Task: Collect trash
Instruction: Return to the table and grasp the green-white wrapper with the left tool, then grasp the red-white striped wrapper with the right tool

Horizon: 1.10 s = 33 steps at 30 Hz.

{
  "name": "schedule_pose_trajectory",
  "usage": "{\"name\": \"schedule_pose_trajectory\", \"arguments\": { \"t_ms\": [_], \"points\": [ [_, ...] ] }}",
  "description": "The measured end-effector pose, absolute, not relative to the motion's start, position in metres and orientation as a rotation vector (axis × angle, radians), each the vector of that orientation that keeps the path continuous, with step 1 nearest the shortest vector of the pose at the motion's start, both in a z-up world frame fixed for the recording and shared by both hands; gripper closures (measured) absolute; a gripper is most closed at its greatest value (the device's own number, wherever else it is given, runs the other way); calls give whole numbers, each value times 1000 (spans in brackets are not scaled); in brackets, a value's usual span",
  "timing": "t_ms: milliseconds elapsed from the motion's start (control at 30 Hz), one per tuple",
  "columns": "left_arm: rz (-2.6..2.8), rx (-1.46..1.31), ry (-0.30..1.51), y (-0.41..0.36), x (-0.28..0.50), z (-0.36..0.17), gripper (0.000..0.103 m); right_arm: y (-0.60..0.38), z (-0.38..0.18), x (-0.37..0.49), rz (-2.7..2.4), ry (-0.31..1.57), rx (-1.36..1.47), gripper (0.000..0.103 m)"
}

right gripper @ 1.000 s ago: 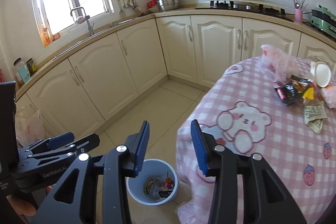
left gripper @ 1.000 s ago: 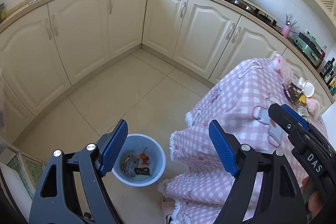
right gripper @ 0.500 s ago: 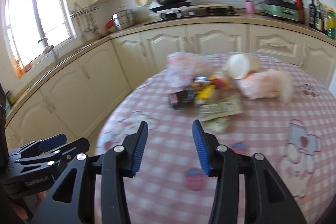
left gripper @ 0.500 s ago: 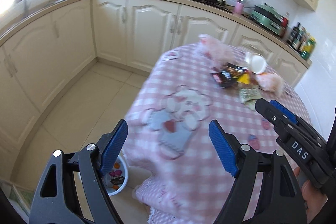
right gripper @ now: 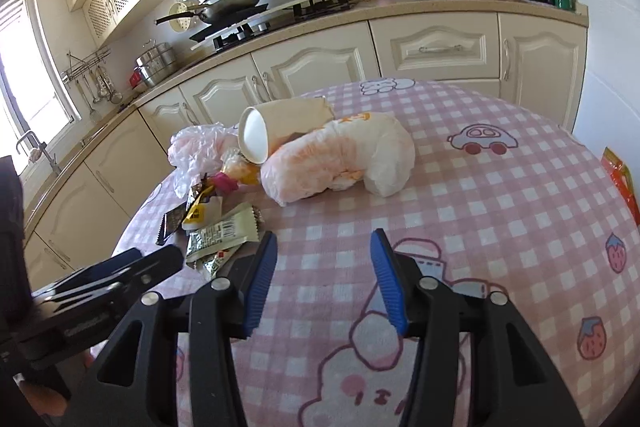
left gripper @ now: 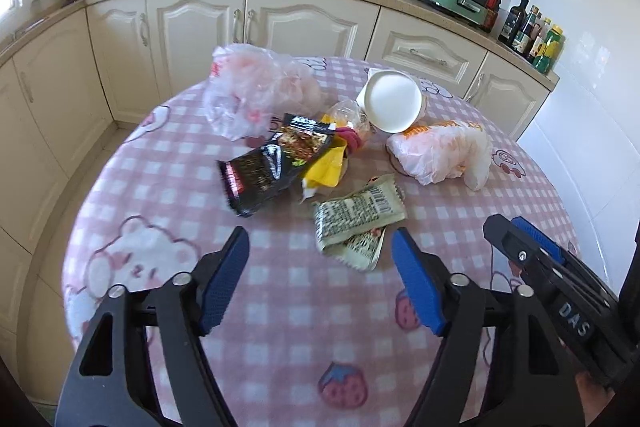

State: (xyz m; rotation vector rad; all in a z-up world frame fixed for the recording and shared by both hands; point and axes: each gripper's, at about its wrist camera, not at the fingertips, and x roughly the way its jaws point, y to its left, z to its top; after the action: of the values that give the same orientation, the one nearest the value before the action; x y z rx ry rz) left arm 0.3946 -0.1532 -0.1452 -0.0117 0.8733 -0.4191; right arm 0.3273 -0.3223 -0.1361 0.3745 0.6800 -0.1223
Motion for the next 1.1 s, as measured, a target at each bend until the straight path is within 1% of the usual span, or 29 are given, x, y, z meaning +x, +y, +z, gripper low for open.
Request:
{"name": "schedule_pose_trajectory", "arguments": {
  "t_ms": [67,100,167,200,267,367,467,600,733,800,1033,1067,1100],
  "points": [
    [-421,-24,895,-160,404,-151,48,-323,-137,333,-113,687,381,55],
    [-424,-32,904,-163,407,-154,49,-324,-138,336,-105,692,386,55],
    [-422,-36,917,-166,412,-157,59,-324,-139,340,-94,700,397,55],
    [-431,-44,919,-167,414,-159,61,-325,-140,342,-89,704,403,55],
    [-443,-63,912,-168,414,-158,73,-324,-141,344,-80,712,411,55],
    [-439,-37,888,-171,410,-156,80,-325,-143,347,-73,723,420,55],
    [-464,-69,873,-164,406,-151,82,-323,-142,348,-68,724,414,55],
    [-482,-112,825,-148,391,-139,82,-311,-140,353,-50,736,369,55],
    [-422,-126,774,-124,379,-127,82,-291,-142,366,-7,786,336,54],
    [-393,-124,759,-114,377,-124,82,-278,-142,374,13,807,313,50],
    [-301,-104,727,-82,373,-116,82,-237,-152,406,-11,879,232,49],
    [-295,-103,725,-78,372,-115,82,-231,-152,408,-38,884,171,61],
    [-288,-100,723,-73,369,-114,82,-227,-152,408,-49,883,142,79]
  ]
}}
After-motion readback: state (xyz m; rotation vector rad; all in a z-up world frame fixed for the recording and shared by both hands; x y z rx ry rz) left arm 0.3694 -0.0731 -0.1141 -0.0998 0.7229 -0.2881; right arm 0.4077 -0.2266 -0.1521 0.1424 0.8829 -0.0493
